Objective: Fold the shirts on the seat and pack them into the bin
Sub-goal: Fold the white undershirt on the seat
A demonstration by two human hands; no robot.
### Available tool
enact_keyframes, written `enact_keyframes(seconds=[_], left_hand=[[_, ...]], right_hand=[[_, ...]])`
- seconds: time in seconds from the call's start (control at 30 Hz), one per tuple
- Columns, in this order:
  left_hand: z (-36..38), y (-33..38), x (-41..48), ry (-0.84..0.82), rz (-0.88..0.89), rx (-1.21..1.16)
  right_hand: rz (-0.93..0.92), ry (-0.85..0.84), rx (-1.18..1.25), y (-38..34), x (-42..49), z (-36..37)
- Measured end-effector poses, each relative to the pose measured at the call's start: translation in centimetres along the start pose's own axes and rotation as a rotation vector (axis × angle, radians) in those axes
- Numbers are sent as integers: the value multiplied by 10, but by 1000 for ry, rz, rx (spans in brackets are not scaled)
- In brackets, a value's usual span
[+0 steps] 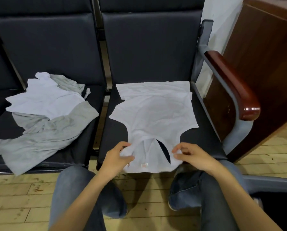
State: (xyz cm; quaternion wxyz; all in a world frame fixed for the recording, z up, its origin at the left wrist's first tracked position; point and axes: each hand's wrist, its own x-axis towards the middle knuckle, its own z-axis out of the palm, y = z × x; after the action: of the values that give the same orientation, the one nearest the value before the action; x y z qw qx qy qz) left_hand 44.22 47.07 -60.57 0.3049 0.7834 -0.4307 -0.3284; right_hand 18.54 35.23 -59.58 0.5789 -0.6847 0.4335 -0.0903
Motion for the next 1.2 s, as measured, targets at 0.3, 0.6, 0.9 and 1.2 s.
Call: enact_keyframes(seconds=[0.3,0.6,0.9,1.2], left_hand=[[-26,-7,-21,-291,78,-237],[-52,46,-1,-95,82,-714],[-108,129,-22,34,98,-600],[-47,44,-78,-254,-210,-341]], right_hand=[[-152,-89,-50,6,-18,6],[-176,82,597,-60,-5,-8],[-235,339,323,-154,-32,-31],[269,-46,96,-64,-65,29]])
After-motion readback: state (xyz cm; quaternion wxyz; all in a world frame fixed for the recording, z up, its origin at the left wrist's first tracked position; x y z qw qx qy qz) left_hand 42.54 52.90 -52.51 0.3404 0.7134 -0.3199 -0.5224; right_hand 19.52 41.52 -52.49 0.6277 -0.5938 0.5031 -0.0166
